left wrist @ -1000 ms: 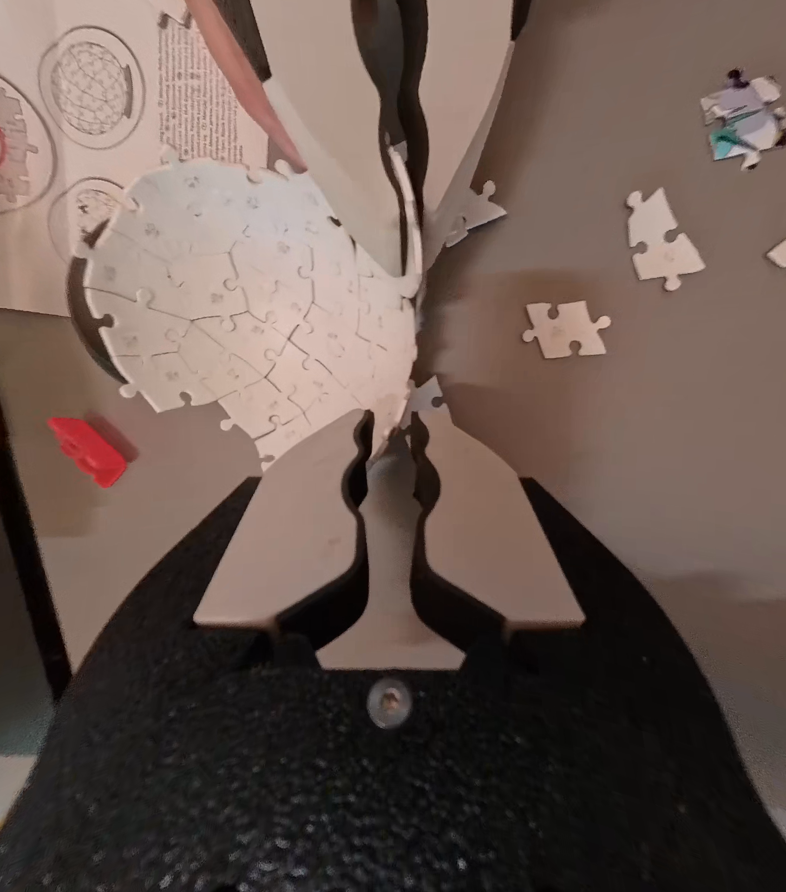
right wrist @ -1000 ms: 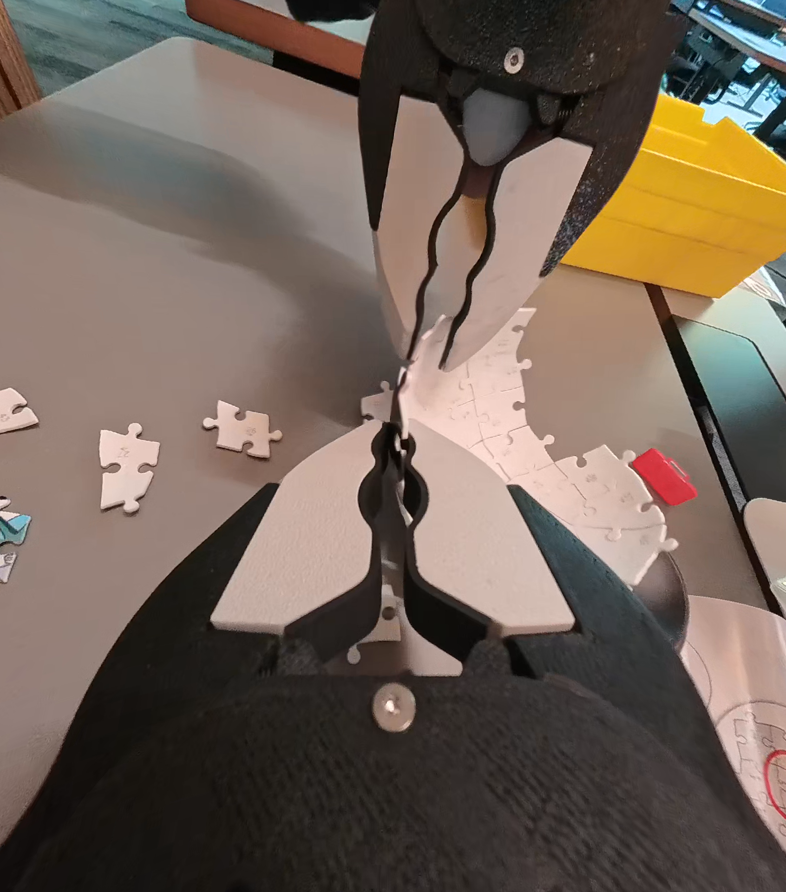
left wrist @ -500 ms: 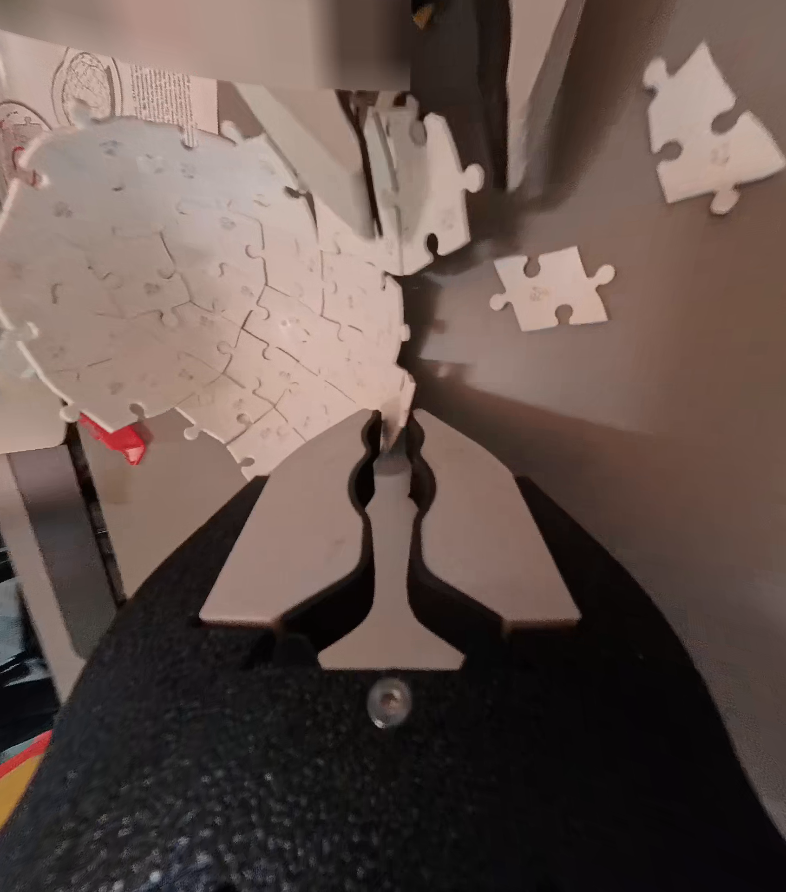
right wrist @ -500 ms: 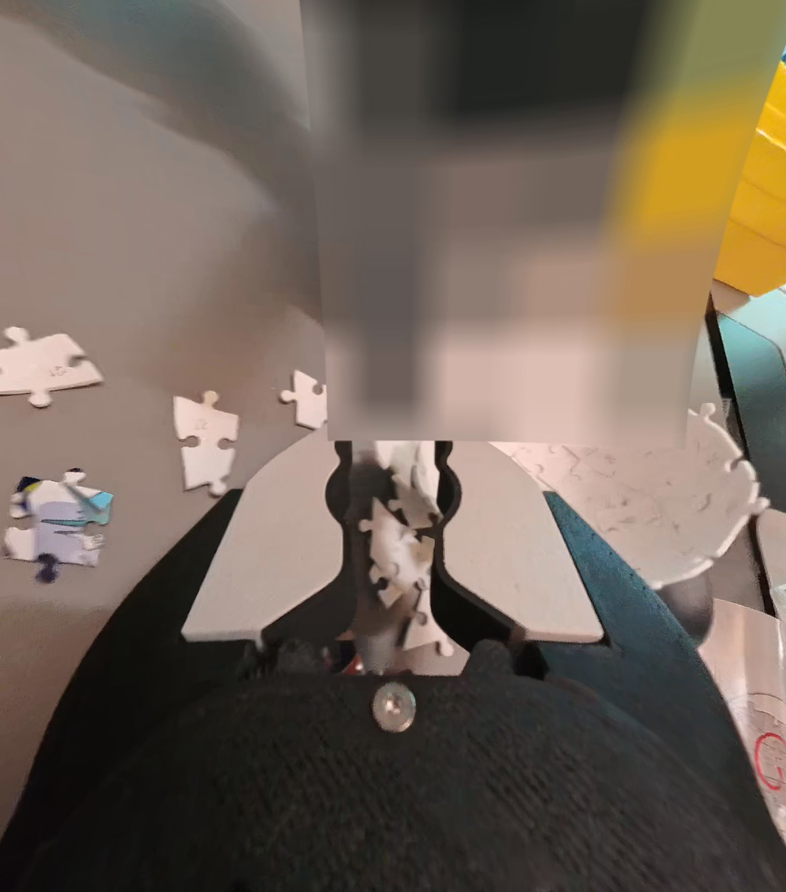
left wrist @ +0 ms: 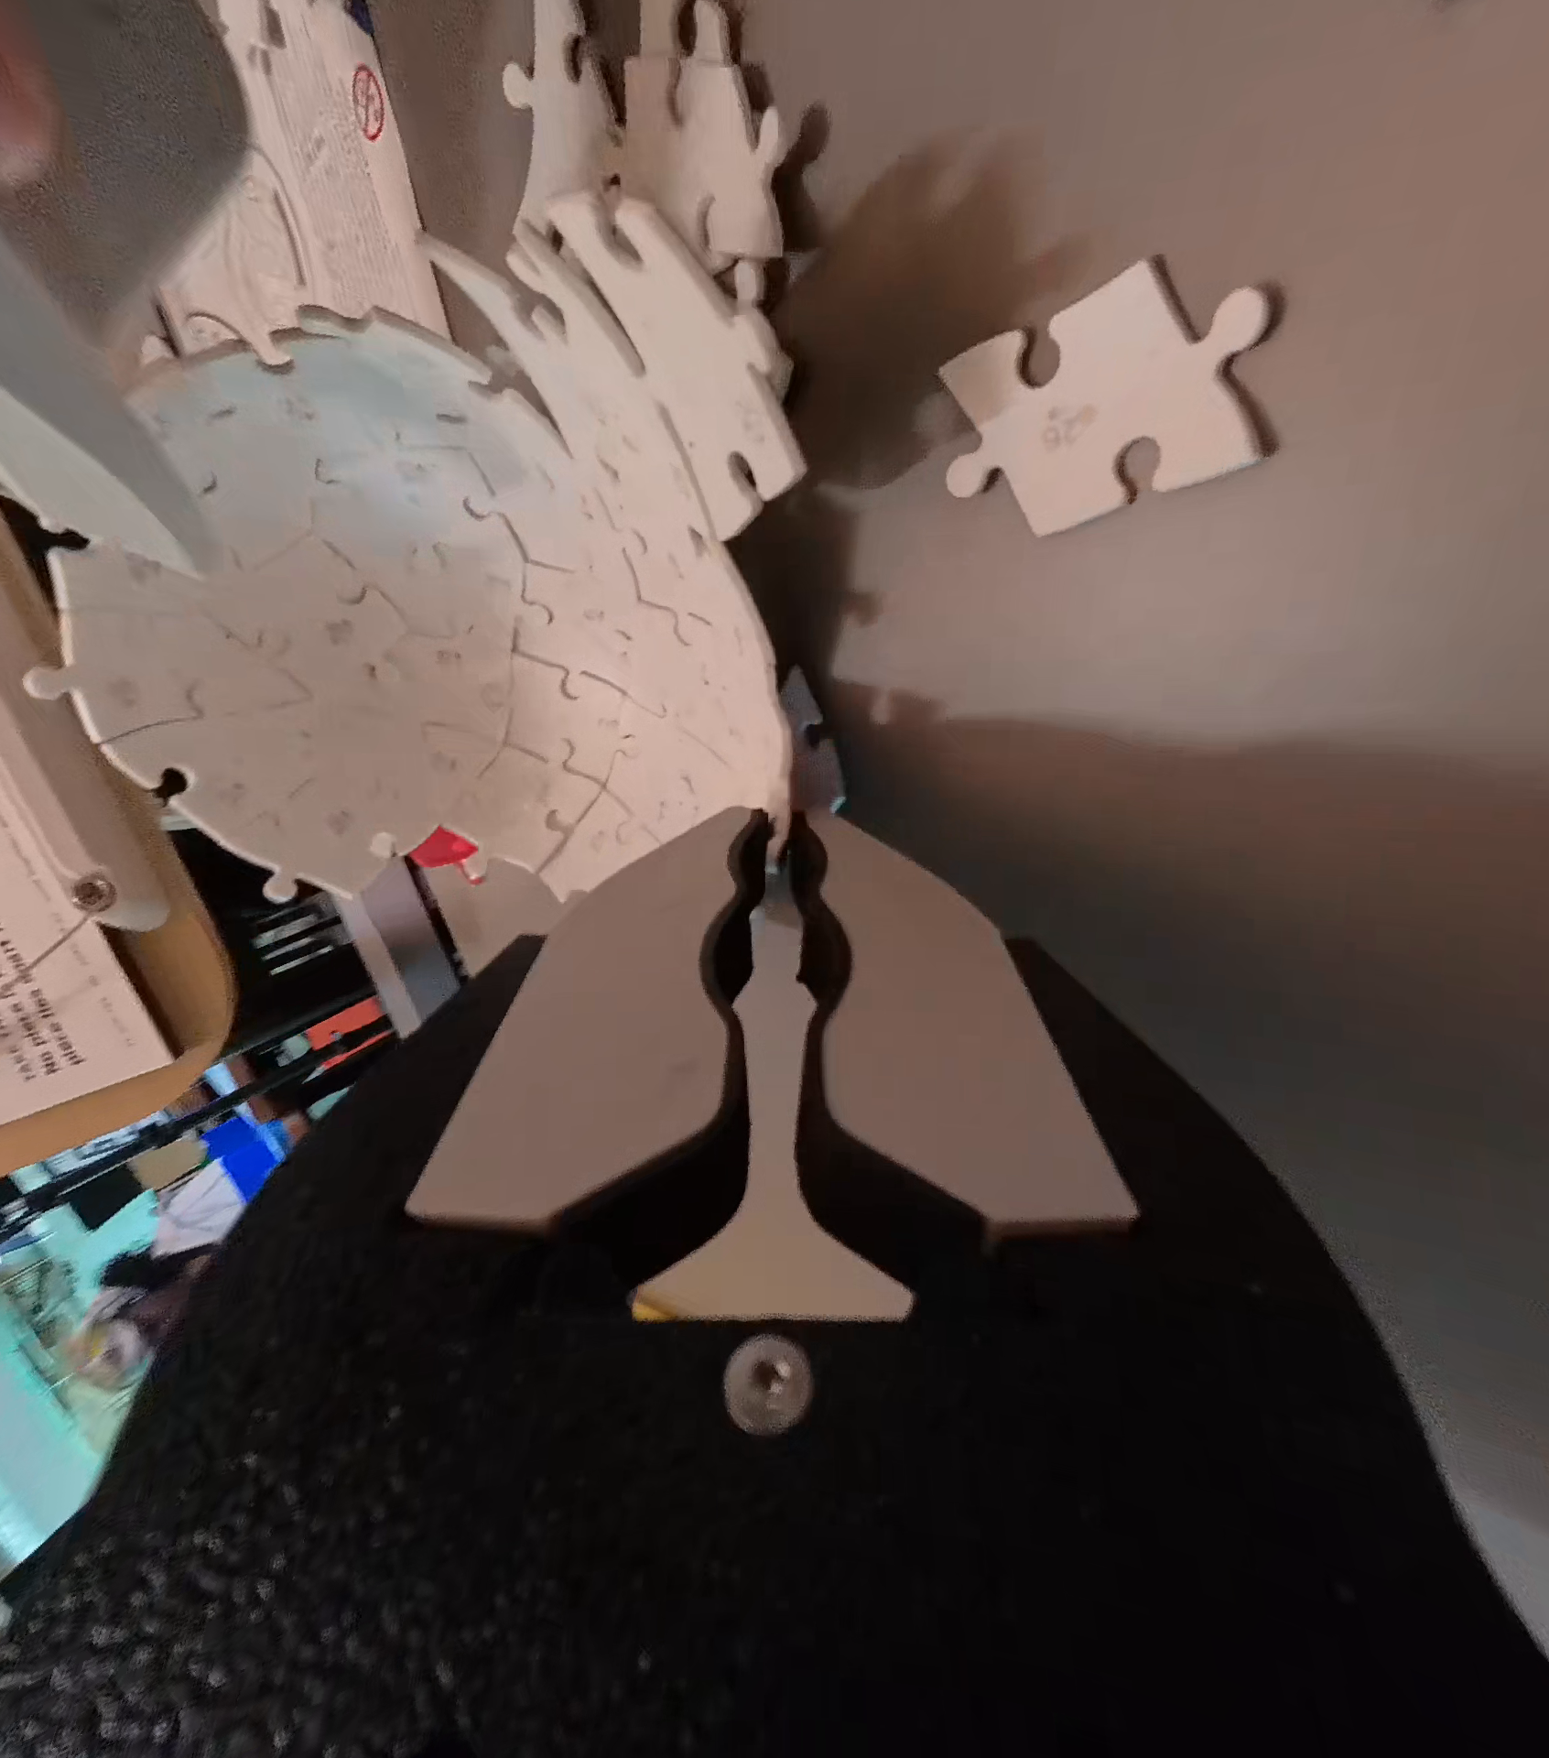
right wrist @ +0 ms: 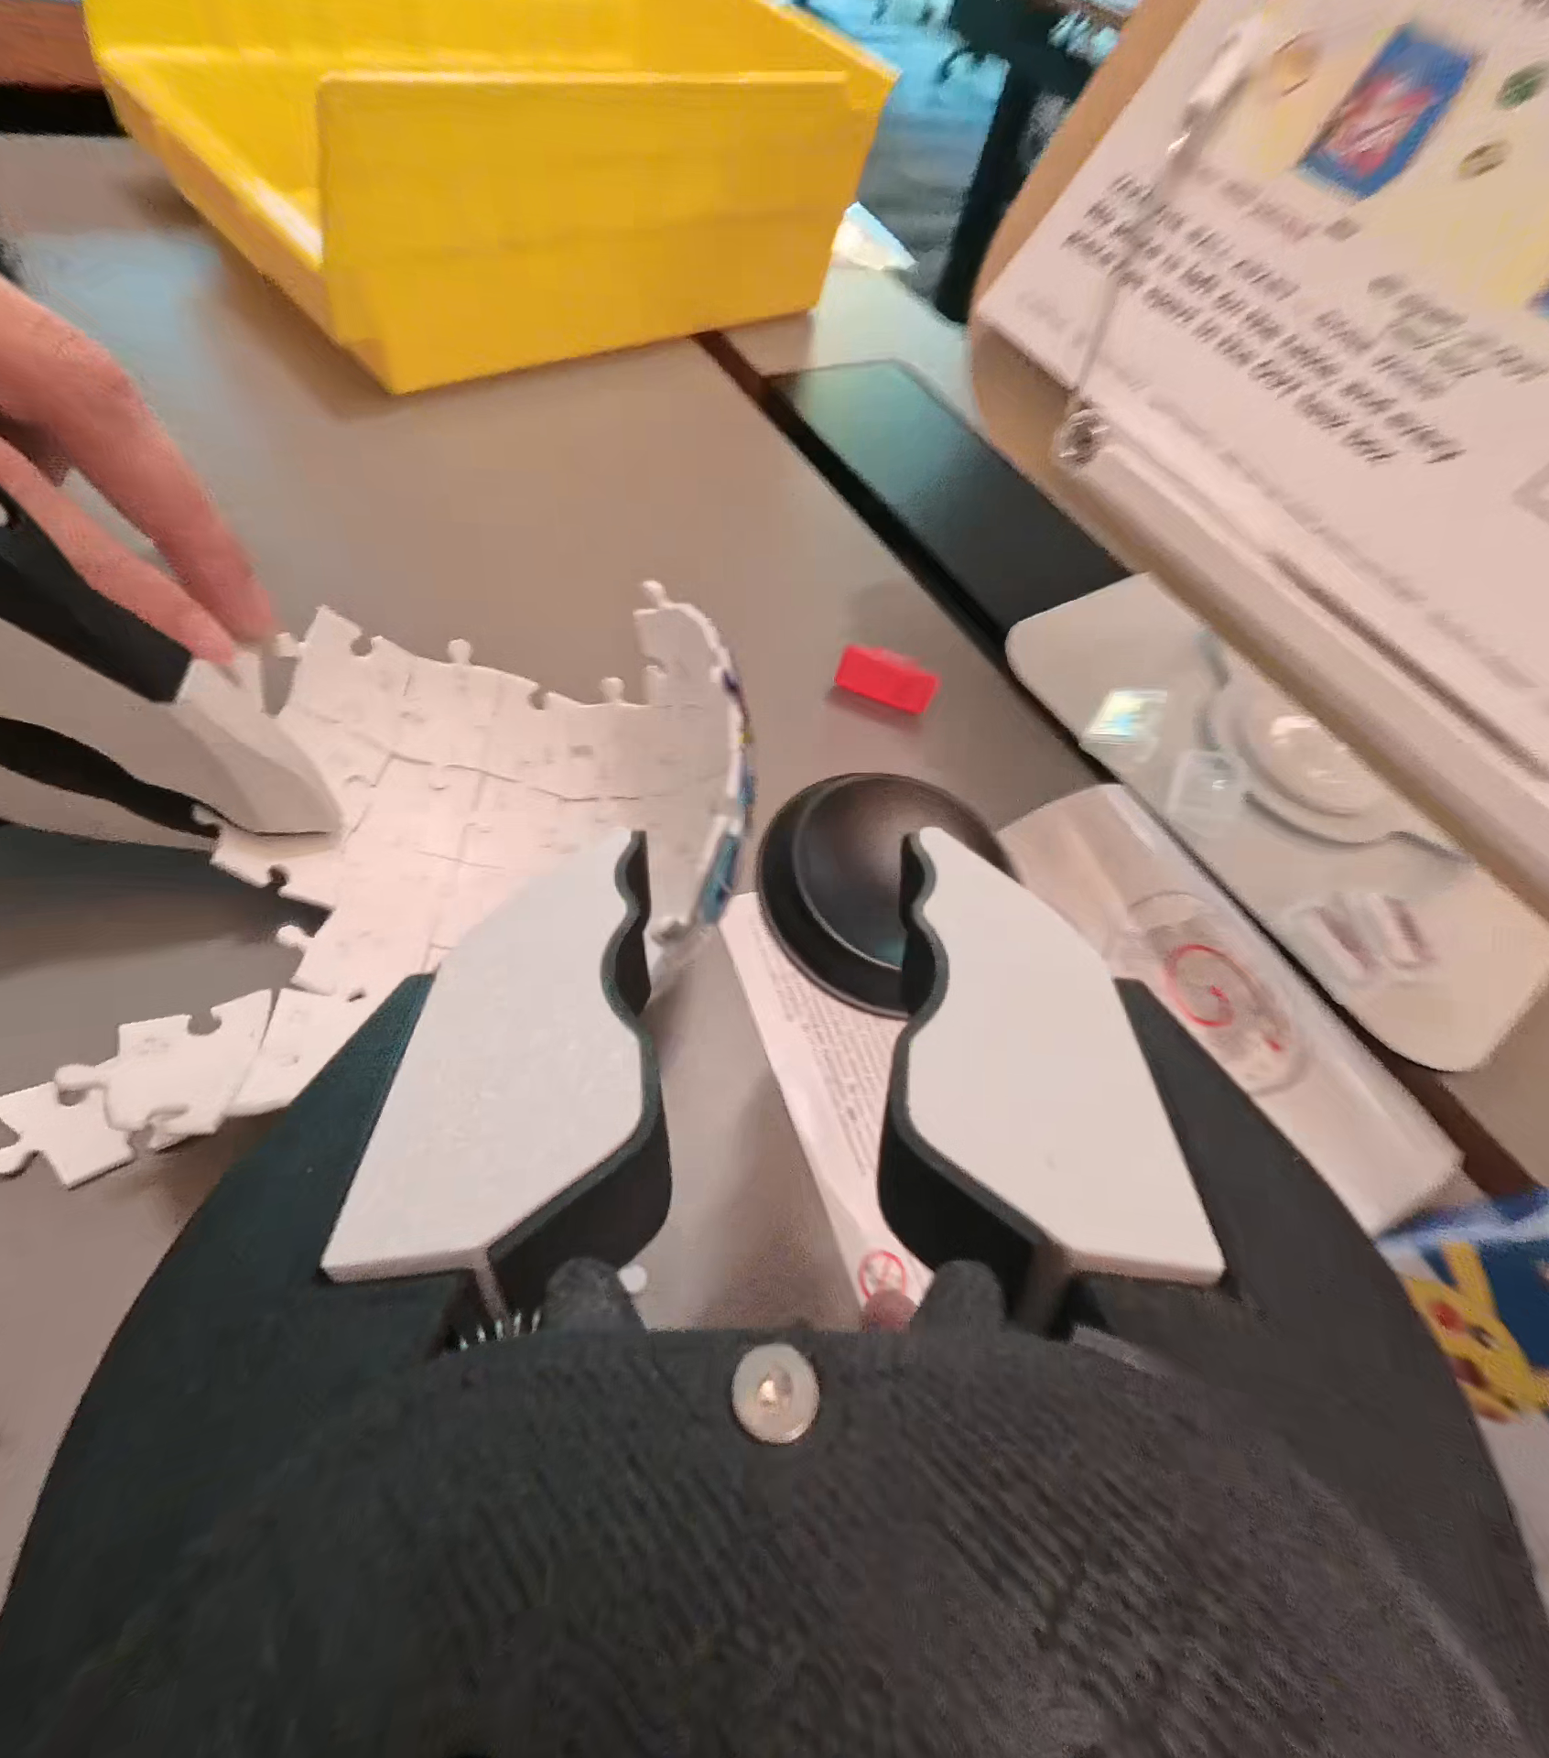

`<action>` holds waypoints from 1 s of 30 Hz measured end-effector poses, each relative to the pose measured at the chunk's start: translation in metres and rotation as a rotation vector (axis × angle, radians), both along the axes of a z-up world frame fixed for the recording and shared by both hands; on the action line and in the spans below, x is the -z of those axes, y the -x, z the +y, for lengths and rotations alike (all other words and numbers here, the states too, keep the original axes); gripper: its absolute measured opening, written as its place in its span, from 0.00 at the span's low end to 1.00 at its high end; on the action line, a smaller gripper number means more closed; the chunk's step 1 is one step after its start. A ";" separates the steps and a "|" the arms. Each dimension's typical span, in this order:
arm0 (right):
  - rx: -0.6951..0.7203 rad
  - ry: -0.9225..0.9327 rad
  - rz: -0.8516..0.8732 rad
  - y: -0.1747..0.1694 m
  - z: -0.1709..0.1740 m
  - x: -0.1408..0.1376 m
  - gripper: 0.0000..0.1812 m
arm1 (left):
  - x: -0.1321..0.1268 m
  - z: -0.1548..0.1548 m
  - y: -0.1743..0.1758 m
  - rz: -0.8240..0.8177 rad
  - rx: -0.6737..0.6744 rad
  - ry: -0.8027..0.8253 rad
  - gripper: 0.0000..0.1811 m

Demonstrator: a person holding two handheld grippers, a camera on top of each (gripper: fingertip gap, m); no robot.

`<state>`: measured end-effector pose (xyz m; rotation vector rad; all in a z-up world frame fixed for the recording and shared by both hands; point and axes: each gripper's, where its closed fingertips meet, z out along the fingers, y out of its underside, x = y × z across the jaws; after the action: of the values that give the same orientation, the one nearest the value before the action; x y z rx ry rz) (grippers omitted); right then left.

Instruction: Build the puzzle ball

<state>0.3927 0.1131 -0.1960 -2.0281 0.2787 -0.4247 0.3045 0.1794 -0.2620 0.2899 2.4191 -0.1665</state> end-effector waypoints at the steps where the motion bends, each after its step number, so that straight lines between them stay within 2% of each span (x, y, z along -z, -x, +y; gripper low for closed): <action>1: -0.017 0.007 0.027 0.001 0.006 0.004 0.28 | 0.000 0.001 -0.002 -0.024 -0.001 -0.015 0.02; 3: -0.050 -0.011 0.052 0.001 0.015 0.004 0.28 | 0.000 0.005 -0.004 -0.062 -0.003 -0.054 0.02; 7: -0.068 -0.020 0.089 -0.001 0.025 0.001 0.20 | 0.001 0.008 -0.008 -0.122 0.004 -0.097 0.01; 9: -0.088 -0.043 0.136 0.005 0.031 -0.001 0.22 | 0.001 0.008 -0.009 -0.140 0.009 -0.114 0.01; 14: -0.005 -0.062 0.164 -0.005 0.031 -0.005 0.22 | -0.001 0.010 -0.014 -0.193 0.029 -0.192 0.02; 16: 0.024 -0.019 0.160 -0.009 0.030 0.002 0.19 | 0.000 0.010 -0.015 -0.205 0.031 -0.205 0.02; 21: 0.053 0.107 0.010 -0.013 0.029 0.012 0.13 | -0.006 0.009 -0.019 -0.262 0.019 -0.220 0.03; 23: 0.098 0.141 -0.075 -0.017 0.026 0.010 0.04 | -0.009 0.009 -0.020 -0.279 -0.007 -0.201 0.07; 30: 0.160 0.112 -0.323 -0.012 0.019 -0.006 0.04 | -0.011 0.006 -0.008 -0.215 -0.104 -0.003 0.23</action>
<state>0.4045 0.1319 -0.1902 -2.0148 0.2214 -0.8739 0.3123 0.1856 -0.2507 0.1735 2.2146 -0.0805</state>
